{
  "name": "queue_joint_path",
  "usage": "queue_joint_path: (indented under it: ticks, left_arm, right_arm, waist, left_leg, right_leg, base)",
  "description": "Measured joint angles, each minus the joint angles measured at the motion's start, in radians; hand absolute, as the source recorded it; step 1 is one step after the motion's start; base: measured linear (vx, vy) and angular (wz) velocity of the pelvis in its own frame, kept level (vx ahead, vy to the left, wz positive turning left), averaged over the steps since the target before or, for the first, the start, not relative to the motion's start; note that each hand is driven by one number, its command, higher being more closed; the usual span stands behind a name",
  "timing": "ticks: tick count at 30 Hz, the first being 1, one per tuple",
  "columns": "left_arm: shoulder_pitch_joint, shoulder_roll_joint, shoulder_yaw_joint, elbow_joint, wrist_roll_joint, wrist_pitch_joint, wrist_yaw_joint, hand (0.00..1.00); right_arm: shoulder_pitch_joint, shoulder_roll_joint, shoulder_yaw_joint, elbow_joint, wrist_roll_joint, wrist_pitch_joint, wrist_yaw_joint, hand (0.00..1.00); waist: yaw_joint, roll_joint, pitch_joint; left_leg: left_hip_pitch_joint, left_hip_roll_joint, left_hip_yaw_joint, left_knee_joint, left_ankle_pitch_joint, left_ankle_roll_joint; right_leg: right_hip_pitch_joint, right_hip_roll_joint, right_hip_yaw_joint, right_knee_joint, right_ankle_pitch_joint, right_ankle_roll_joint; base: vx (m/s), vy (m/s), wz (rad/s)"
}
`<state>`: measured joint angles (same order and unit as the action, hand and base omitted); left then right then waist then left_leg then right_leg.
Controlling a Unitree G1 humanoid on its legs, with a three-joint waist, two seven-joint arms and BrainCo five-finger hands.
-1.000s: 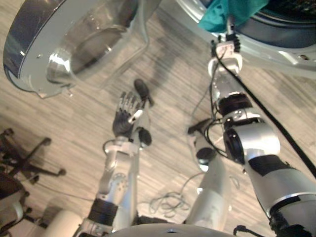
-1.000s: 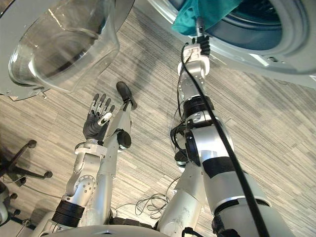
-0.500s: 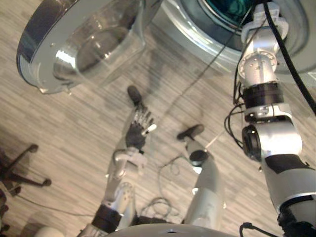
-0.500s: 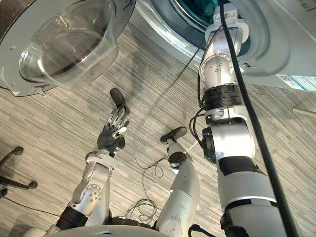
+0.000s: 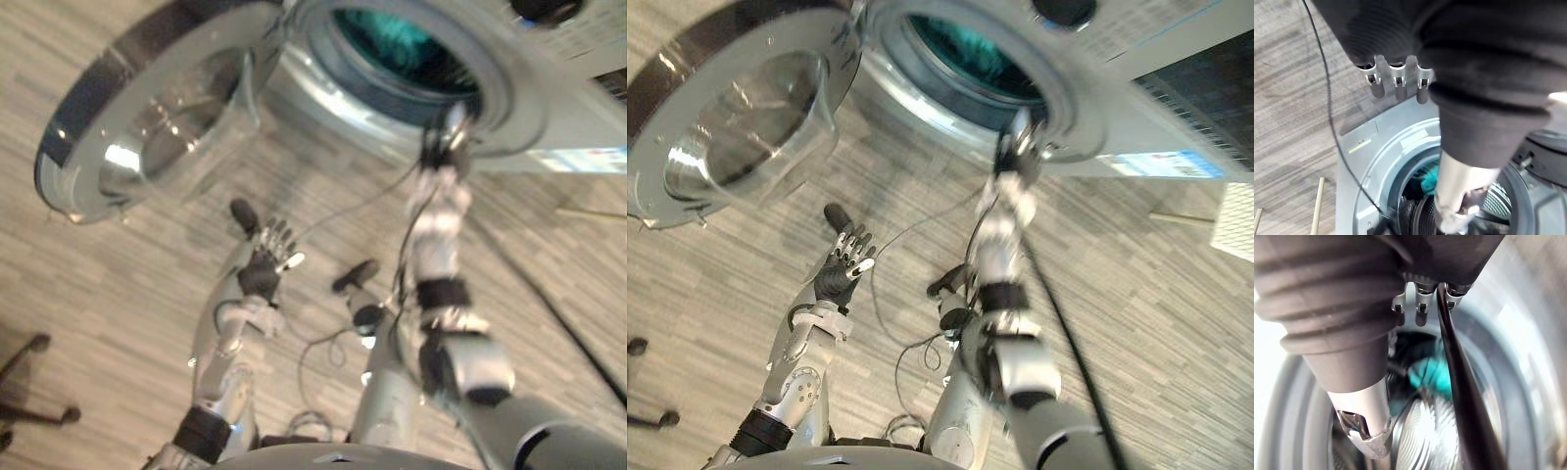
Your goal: Pick up the laundry basket with both hands and put the clothes into the washing machine.
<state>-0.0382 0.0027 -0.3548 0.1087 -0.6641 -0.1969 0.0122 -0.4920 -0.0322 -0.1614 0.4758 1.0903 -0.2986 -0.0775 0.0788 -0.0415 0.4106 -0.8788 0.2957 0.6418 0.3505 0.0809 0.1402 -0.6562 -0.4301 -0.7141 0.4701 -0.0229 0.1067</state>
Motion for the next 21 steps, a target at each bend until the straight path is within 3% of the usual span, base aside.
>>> queue_joint_path:
  ticks: [1, 2, 6, 11, 12, 13, 14, 16, 17, 18, 20, 21]
  left_arm:
    - [0.000, 0.002, 0.002, 0.000, 0.008, 0.000, -0.002, 0.00]
    - [-0.001, 0.010, 0.016, 0.004, 0.023, 0.000, -0.006, 0.00]
    - [-0.005, 0.026, 0.054, 0.050, 0.050, 0.002, -0.012, 0.00]
    - [0.001, 0.029, 0.122, 0.106, 0.060, 0.003, -0.010, 0.00]
    - [0.010, 0.026, 0.150, 0.122, 0.060, 0.002, -0.010, 0.00]
    - [0.019, 0.019, 0.180, 0.148, 0.060, 0.003, -0.004, 0.00]
    - [0.031, 0.020, 0.192, 0.150, 0.060, 0.003, 0.003, 0.00]
    - [0.115, 0.045, 0.207, 0.151, 0.060, 0.003, 0.012, 0.00]
    - [0.137, 0.049, 0.217, 0.155, 0.060, 0.003, 0.015, 0.00]
    - [0.161, 0.038, 0.246, 0.194, 0.060, 0.005, 0.033, 0.00]
    - [0.231, 0.012, 0.286, 0.265, 0.060, 0.034, 0.051, 0.00]
    - [0.253, 0.005, 0.284, 0.265, 0.060, 0.041, 0.051, 0.00]
  right_arm:
    - [0.064, 0.029, 0.003, 0.010, -0.014, 0.009, 0.005, 0.00]
    - [0.237, 0.084, 0.026, 0.025, -0.075, 0.052, 0.016, 0.00]
    - [0.460, 0.102, 0.088, 0.063, -0.115, 0.112, 0.063, 0.00]
    - [0.580, 0.096, 0.170, 0.067, -0.140, 0.156, 0.142, 0.00]
    - [0.580, 0.088, 0.193, 0.089, -0.155, 0.158, 0.161, 0.00]
    - [0.584, 0.088, 0.211, 0.103, -0.155, 0.166, 0.165, 0.00]
    - [0.592, 0.086, 0.223, 0.103, -0.155, 0.171, 0.166, 0.00]
    - [0.640, 0.080, 0.269, 0.093, -0.156, 0.177, 0.165, 0.00]
    - [0.643, 0.079, 0.278, 0.084, -0.157, 0.176, 0.165, 0.00]
    - [0.636, 0.074, 0.273, 0.060, -0.181, 0.174, 0.161, 0.00]
    - [0.668, 0.070, 0.252, -0.017, -0.235, 0.169, 0.155, 0.00]
    - [0.679, 0.066, 0.242, -0.041, -0.246, 0.168, 0.154, 0.00]
  waist:
    - [-0.006, -0.001, -0.001]
    - [-0.022, -0.002, -0.003]
    - [-0.065, 0.001, -0.037]
    - [-0.082, 0.003, -0.084]
    - [-0.077, 0.013, -0.112]
    - [-0.070, 0.024, -0.143]
    - [-0.076, 0.020, -0.147]
    - [-0.079, -0.007, -0.208]
    - [-0.079, -0.019, -0.224]
    - [-0.081, 0.001, -0.225]
    - [-0.097, 0.039, -0.251]
    - [-0.098, 0.047, -0.262]
  left_leg:
    - [0.021, 0.002, 0.007, 0.015, -0.015, -0.002]
    - [0.080, 0.014, 0.029, 0.057, -0.064, -0.014]
    - [0.158, 0.049, 0.053, 0.144, -0.134, -0.035]
    - [0.313, 0.143, 0.083, 0.247, -0.197, -0.054]
    - [0.343, 0.174, 0.101, 0.229, -0.191, -0.069]
    - [0.382, 0.197, 0.144, 0.177, -0.166, -0.099]
    - [0.415, 0.201, 0.167, 0.162, -0.158, -0.105]
    - [0.492, 0.216, 0.215, 0.159, -0.136, -0.114]
    - [0.505, 0.230, 0.224, 0.169, -0.131, -0.119]
    - [0.548, 0.299, 0.249, 0.208, -0.120, -0.125]
    - [0.663, 0.410, 0.272, 0.220, -0.050, -0.154]
    - [0.692, 0.435, 0.276, 0.223, -0.030, -0.148]
  right_leg:
    - [0.015, -0.004, 0.013, 0.003, -0.003, 0.004]
    - [0.054, -0.010, 0.049, 0.008, -0.020, 0.002]
    - [0.100, -0.016, 0.115, 0.041, -0.043, 0.004]
    - [0.199, 0.038, 0.202, 0.062, -0.083, -0.029]
    - [0.225, 0.089, 0.204, -0.005, -0.081, -0.033]
    - [0.233, 0.107, 0.209, 0.064, -0.088, -0.097]
    - [0.244, 0.099, 0.221, 0.142, -0.117, -0.111]
    - [0.342, 0.111, 0.254, 0.180, -0.203, -0.045]
    - [0.360, 0.130, 0.265, 0.135, -0.231, -0.015]
    - [0.392, 0.195, 0.286, 0.091, -0.251, 0.005]
    - [0.422, 0.320, 0.384, 0.054, -0.237, -0.041]
    - [0.428, 0.350, 0.412, 0.042, -0.232, -0.053]
  base:
    - [0.02, -0.046, -0.24]
    - [0.02, -0.048, -0.32]
    - [0.01, -0.048, -0.38]
    - [-0.02, -0.130, -0.48]
    - [-0.06, -0.136, -0.81]
    - [-0.04, -0.139, -0.77]
    - [0.00, -0.147, -0.57]
    - [0.03, -0.225, -0.54]
    - [0.05, -0.286, -0.99]
    - [0.04, -0.298, -1.25]
    - [0.02, -0.333, -1.71]
    - [0.04, -0.311, -1.46]
